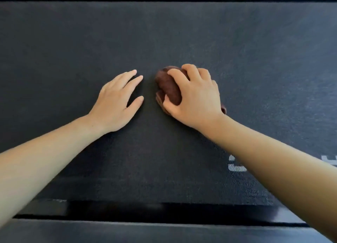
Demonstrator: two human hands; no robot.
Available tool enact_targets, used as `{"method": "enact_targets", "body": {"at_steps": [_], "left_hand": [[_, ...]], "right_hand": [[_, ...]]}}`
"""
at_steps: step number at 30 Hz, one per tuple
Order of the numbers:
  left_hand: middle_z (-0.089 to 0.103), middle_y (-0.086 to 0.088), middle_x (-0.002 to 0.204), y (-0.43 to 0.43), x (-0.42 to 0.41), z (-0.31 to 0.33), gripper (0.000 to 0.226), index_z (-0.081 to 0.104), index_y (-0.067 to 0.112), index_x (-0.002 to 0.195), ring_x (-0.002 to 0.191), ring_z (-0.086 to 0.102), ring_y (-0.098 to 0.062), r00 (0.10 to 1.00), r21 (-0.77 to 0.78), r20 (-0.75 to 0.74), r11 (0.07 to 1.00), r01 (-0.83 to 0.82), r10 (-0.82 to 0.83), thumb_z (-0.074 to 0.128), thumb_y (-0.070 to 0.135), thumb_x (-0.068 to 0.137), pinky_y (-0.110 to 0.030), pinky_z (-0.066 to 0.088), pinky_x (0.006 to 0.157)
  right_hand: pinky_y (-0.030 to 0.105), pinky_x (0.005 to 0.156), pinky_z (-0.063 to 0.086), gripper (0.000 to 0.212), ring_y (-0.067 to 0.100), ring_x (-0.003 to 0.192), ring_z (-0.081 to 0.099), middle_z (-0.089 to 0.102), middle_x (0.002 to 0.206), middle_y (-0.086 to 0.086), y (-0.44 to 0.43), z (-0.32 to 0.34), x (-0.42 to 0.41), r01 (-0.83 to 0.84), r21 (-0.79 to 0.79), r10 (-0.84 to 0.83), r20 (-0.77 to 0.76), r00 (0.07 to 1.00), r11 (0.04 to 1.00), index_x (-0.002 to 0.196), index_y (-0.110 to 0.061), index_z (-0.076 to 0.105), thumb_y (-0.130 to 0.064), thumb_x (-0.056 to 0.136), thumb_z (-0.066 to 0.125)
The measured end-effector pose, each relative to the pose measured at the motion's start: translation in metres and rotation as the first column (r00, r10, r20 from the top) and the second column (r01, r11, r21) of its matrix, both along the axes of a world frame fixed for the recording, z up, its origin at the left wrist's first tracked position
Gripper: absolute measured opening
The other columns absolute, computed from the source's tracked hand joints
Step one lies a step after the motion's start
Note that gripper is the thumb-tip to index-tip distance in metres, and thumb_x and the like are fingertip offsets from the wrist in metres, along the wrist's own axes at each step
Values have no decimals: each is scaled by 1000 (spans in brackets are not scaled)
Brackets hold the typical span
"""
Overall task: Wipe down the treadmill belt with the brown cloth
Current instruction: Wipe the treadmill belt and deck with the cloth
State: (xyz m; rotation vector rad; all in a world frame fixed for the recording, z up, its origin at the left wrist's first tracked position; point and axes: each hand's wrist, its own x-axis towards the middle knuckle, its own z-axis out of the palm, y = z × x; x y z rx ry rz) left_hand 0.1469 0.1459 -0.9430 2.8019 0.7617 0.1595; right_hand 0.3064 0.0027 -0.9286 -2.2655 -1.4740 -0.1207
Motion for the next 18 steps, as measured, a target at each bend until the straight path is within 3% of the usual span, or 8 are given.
{"method": "enact_targets", "body": {"at_steps": [7,15,18], "left_hand": [[19,-3,156,2,6,15,59,25,14,147,143,15,-20,992,-4,-129,1000,10,-11,41,37,96,-38,17,113],[22,2,154,35,13,1,62,27,21,146,142,16,-19,998,0,-49,999,48,-48,33,49,91,-35,13,113],[19,1,156,74,31,2,59,25,20,147,144,11,-19,998,-71,-22,996,-60,58,40,44,95,-35,10,114]], "right_hand": [[52,89,40,56,36,123,38,41,139,6,36,0,11,43,-81,-48,-68,997,996,129,-27,45,-55,82,55],[49,82,44,55,36,114,45,49,129,6,36,-7,16,39,5,-39,-29,999,999,124,-26,51,-55,78,58],[48,81,44,54,36,113,46,50,128,6,40,-6,18,56,2,-56,-31,998,998,123,-27,52,-55,78,58]]}}
